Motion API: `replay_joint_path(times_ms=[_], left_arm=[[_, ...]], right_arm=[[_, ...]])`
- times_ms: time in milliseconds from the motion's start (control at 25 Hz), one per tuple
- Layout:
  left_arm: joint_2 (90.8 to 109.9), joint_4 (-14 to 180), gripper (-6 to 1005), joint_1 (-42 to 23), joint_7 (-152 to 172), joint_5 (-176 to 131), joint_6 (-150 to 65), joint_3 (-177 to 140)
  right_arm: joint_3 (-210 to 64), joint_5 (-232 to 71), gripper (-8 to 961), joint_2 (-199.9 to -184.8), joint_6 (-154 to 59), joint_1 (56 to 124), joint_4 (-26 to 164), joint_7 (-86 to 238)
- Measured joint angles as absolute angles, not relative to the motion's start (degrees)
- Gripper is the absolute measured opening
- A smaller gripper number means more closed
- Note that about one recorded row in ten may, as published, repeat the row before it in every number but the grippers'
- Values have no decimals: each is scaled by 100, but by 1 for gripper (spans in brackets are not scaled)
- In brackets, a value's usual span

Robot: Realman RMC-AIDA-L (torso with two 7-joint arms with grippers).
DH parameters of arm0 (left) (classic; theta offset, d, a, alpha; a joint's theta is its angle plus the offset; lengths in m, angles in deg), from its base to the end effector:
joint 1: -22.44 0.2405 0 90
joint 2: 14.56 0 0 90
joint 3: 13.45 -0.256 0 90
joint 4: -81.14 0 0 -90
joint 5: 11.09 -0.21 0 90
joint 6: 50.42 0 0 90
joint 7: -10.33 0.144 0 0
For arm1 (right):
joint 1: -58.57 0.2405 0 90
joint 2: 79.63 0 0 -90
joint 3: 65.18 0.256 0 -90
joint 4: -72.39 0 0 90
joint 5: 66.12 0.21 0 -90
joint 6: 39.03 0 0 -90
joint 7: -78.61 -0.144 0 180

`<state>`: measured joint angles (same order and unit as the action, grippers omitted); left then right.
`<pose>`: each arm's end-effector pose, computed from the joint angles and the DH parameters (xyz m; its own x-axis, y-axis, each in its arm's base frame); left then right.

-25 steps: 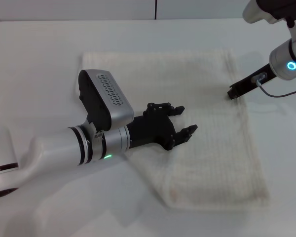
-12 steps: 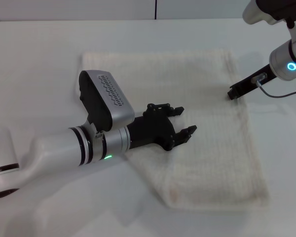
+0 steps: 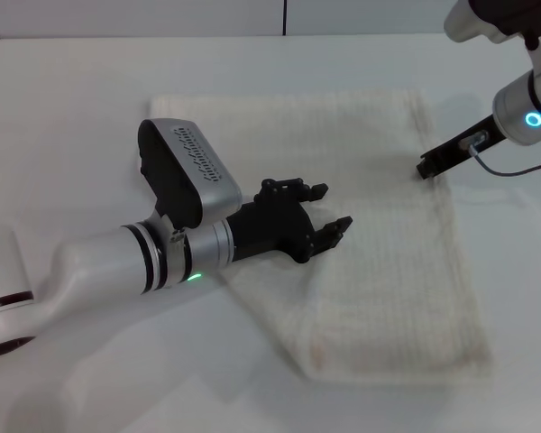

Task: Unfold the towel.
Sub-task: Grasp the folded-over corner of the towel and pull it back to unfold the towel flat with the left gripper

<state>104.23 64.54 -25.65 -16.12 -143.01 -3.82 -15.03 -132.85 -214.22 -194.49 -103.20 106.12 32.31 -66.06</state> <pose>-0.2061 0.3398 -0.1536 0.9138 0.1167 0.3889 0.2717 -0.8877 -0.3718 0.2382 0.4243 -0.0106 0.5987 -0.8009 0.0030 -0.6807 -0.5108 -0.5251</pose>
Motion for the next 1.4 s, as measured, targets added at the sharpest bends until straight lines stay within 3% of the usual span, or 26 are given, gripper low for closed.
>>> replay_joint_path(times_ms=[1120, 1400], left_arm=[[10412, 6433, 397, -2461, -1559, -14372, -343, -1551], [10409, 6466, 215, -2393, -1547, -14371, -173, -1524]], right_arm=[[-13285, -21482, -1, -19436, -10308, 10621, 3231, -6605], [-13285, -21488, -1, -19444, -10340, 10621, 3237, -6606]])
